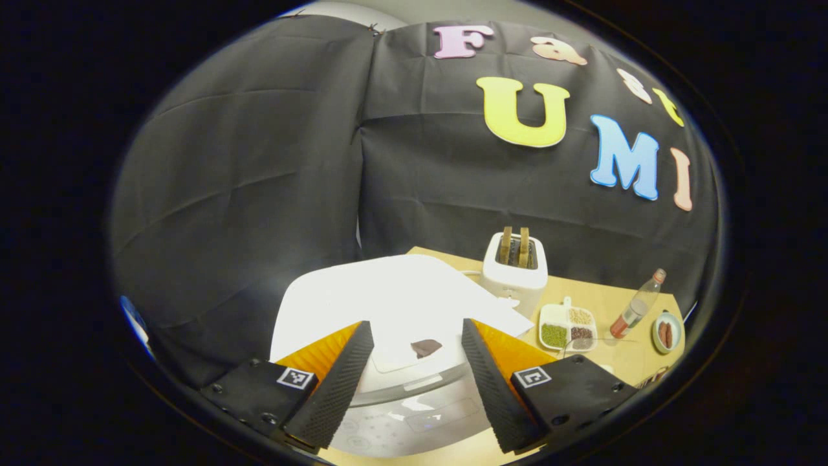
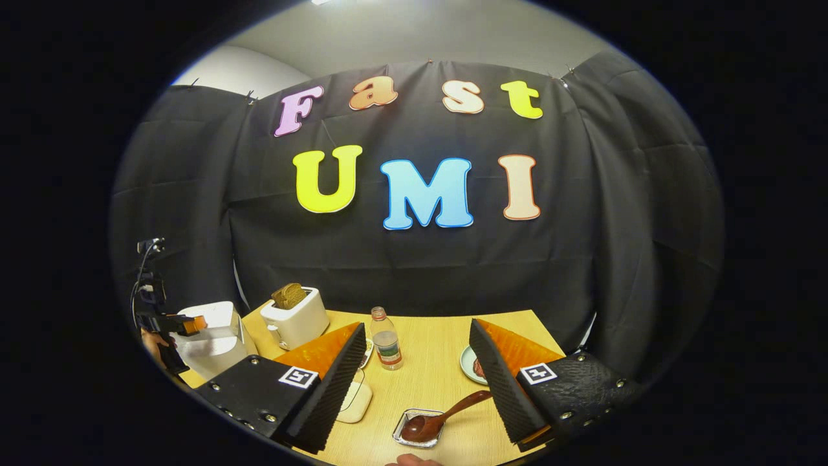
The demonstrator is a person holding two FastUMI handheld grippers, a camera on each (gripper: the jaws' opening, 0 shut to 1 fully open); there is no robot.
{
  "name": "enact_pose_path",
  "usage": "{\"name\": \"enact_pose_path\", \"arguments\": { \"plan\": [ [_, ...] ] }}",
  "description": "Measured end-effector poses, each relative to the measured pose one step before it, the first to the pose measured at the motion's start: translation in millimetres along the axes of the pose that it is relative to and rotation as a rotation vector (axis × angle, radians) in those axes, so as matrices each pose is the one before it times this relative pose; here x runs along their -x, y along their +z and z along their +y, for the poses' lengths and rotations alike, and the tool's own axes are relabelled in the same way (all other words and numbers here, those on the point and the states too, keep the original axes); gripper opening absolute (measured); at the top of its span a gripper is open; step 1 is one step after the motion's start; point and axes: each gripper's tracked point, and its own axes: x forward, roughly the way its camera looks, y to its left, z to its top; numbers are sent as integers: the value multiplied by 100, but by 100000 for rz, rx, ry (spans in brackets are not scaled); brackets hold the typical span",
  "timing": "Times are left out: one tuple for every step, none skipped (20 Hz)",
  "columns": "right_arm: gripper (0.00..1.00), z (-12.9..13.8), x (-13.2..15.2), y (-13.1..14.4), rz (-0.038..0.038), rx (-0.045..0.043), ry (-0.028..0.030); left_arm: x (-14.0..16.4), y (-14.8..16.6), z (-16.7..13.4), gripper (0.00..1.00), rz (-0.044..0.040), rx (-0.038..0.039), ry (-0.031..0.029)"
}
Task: Close the left gripper, press the button to open the rice cooker; take a wooden spoon from the chopstick holder with the right hand, scoop a spoonful of rice and pour it into the rice cooker, then put the wooden spoon back into the chopstick holder.
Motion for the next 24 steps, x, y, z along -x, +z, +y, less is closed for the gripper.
{"name": "enact_pose_path", "arguments": {
  "plan": [
    [98, -7, 19, -85, 101, 362, -70, -101, -325, -93, 96, 504, -513, -41],
    [98, -7, 37, -75, 284, 117, -203, -220, -302, -99, 96, 697, -777, -184],
    [98, -110, -30, -145, 261, -134, -279, -252, -450, -35, 96, 749, -1109, 53],
    [98, -74, 53, -62, 158, -235, -177, 38, -138, 78, 96, -232, -874, 278],
    [98, -85, 85, -66, 195, 1, -331, -106, 213, 66, 97, -1097, -249, 28],
    [98, -250, 22, -159, 210, 121, -593, 122, -65, 58, 96, 28, 395, 186],
    [98, -29, 23, -84, 223, -141, -284, 42, 18, 72, 99, -236, 391, 209],
    [98, -49, 15, -79, 406, -337, -240, -64, -321, -12, 96, 448, 387, 271],
    [98, -50, 10, -172, 398, -272, -253, -87, -601, -45, 96, 1658, 219, 209],
    [98, -45, 44, -64, 202, -197, -316, -48, -239, 11, 96, 359, -906, 634],
    [98, -113, 41, -137, 214, -96, -211, 252, 641, 165, 94, -1072, -1010, 166],
    [98, 13, 41, -71, 118, 27, -139, -518, -606, -295, 99, 818, 184, 79],
    [98, -88, 23, -92, 17, 12, -231, 453, 464, 296, 96, 132, 973, 21],
    [98, 77, 31, -76, 226, -155, -37, 121, 14, -39, 96, 183, 575, 95],
    [98, -17, 79, -195, 250, -390, 28, -62, -40, 31, 96, -287, -447, 359],
    [98, -9, 96, 49, 38, -586, 50, 29, 56, 26, 96, -174, -264, 373],
    [98, 37, 104, 80, -317, -536, 68, 46, 55, -42, 94, -581, -74, 235],
    [98, 19, 81, 197, -407, -320, 152, -431, -194, -223, 94, -858, -336, -168],
    [98, 49, 134, 146, -801, -357, 706, 108, 92, -43, 94, -28, -278, -1038],
    [98, 90, 87, 403, -1179, -459, 1190, 210, 138, -133, 96, -232, -234, -1021],
    [98, -65, 33, 234, -1089, -213, 430, 177, 146, -71, 99, 433, 244, -984],
    [98, -164, 117, 315, -914, 82, -296, 378, 417, -46, 96, -130, 250, -334],
    [98, -266, 121, 246, -789, -202, -604, 598, 790, -213, 96, -1615, 238, -441],
    [98, -152, 81, 176, -492, -507, -456, 812, 1436, -510, 96, -3003, 221, -1142]
  ]
}}
